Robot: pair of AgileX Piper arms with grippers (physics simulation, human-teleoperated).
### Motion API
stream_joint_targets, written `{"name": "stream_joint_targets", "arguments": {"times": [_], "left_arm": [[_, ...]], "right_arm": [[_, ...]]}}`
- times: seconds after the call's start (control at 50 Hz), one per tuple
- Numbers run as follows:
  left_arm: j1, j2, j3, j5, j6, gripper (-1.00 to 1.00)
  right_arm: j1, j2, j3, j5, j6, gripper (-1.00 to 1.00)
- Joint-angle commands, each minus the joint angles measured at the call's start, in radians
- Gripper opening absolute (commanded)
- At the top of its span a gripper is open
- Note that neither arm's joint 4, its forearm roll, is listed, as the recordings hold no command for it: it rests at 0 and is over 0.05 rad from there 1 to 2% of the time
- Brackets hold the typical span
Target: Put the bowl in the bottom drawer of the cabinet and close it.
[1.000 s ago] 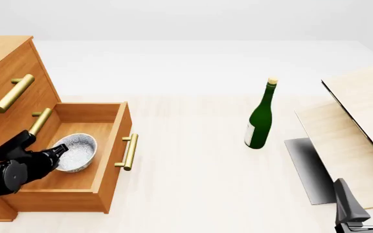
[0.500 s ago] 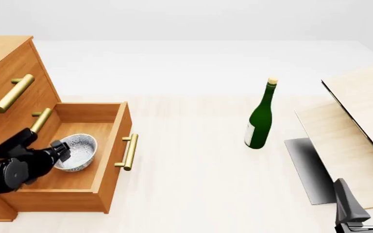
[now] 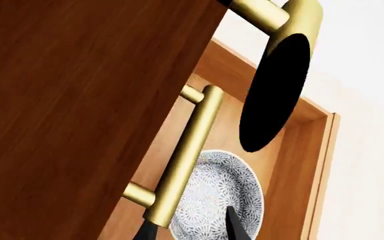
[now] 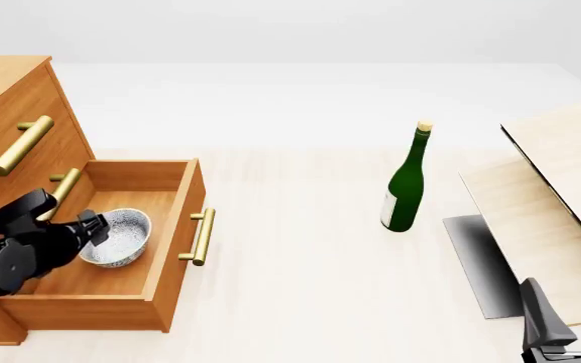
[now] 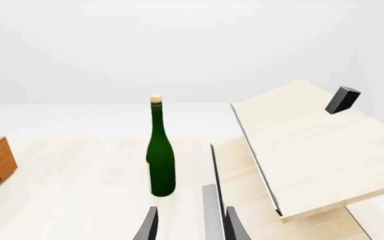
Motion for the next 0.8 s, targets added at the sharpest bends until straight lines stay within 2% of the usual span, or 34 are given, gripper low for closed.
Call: {"name": "stream_joint_targets", "arguments": {"times": [0.02,0.08,0.1,0.22,0.24,0.28,0.36,0.46,0.48,0.56,0.58,0.6,0.8], "left_arm": [[-0.027,-0.109,0.015,0.082,-0.014,1.00],[-0.029,-0.138,0.007,0.101,0.006,1.00],[-0.021,-0.154,-0.001,0.114,0.033,1.00],[-0.047,-0.192,-0.003,0.142,0.039,1.00],[-0.044,-0.202,-0.005,0.148,0.048,1.00],[-0.017,-0.230,-0.024,0.170,0.121,1.00],[-0.048,-0.234,-0.012,0.172,0.115,1.00],[-0.060,-0.256,-0.020,0.183,0.168,1.00],[-0.078,-0.257,-0.017,0.184,0.150,1.00],[-0.107,-0.290,-0.017,0.200,0.177,1.00],[-0.115,-0.309,-0.024,0.208,0.213,1.00],[-0.233,-0.466,-0.020,0.283,0.309,1.00],[-0.266,-0.477,-0.027,0.281,0.345,1.00]], "right_arm": [[0.000,-0.001,0.000,0.001,0.000,1.00],[0.000,-0.001,0.000,0.001,0.000,1.00],[0.000,-0.001,0.000,0.001,0.000,1.00],[0.000,-0.001,0.000,0.001,0.000,1.00],[0.000,-0.001,0.000,0.001,0.000,1.00],[0.000,-0.001,0.000,0.001,0.000,1.00],[0.000,-0.001,0.000,0.001,0.000,1.00],[0.000,-0.001,0.000,0.001,0.000,1.00],[0.000,-0.001,0.000,0.001,0.000,1.00],[0.000,-0.001,0.000,0.001,0.000,1.00],[0.000,-0.001,0.000,0.001,0.000,1.00],[0.000,-0.001,0.000,0.001,0.000,1.00],[0.000,-0.001,0.000,0.001,0.000,1.00]]}}
